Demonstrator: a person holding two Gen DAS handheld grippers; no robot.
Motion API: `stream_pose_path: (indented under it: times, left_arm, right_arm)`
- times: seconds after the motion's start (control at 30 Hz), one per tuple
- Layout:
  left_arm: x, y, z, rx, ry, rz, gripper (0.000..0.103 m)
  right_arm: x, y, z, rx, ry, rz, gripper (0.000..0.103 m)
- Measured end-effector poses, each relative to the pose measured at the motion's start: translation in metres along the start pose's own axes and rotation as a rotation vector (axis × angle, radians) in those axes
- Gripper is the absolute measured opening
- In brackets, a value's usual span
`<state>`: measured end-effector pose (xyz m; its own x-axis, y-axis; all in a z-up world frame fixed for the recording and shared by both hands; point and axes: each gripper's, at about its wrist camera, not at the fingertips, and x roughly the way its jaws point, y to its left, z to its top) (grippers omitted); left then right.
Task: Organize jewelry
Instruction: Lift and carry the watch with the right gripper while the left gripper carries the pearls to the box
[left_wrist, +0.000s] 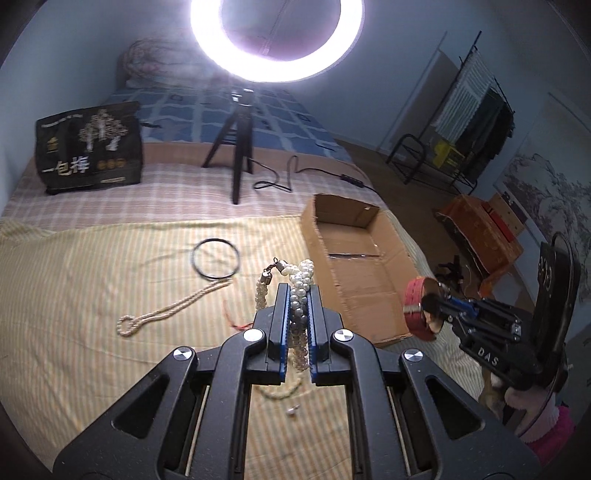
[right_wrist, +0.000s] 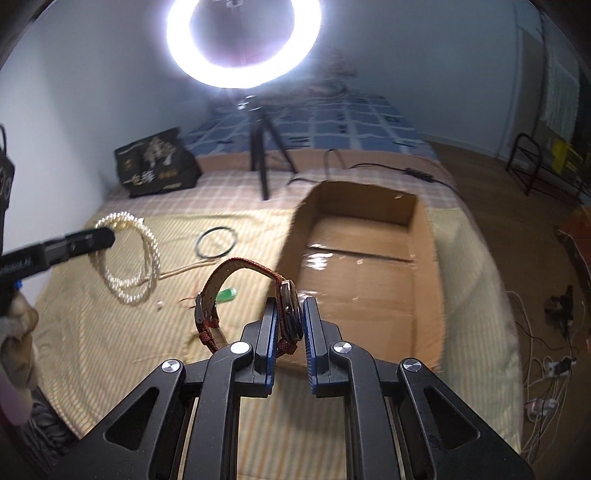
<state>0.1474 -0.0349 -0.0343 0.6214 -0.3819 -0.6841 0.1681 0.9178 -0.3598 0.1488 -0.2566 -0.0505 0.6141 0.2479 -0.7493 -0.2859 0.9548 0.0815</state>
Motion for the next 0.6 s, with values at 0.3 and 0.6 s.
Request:
stream_pose_path:
  times: [0.3, 0.6]
  left_arm:
    - [0.025, -0.041, 0.008, 0.031, 0.0, -0.05, 0.006]
    - [0.054, -0.075, 0.007, 0.082, 0.022, -0.075, 0.006]
  right_arm:
    - [0.011, -0.045, 0.015, 0.063, 0.008, -0.074, 0.011]
    - [0.034, -0.072, 0.029, 0.079, 0.037, -0.146, 0.011]
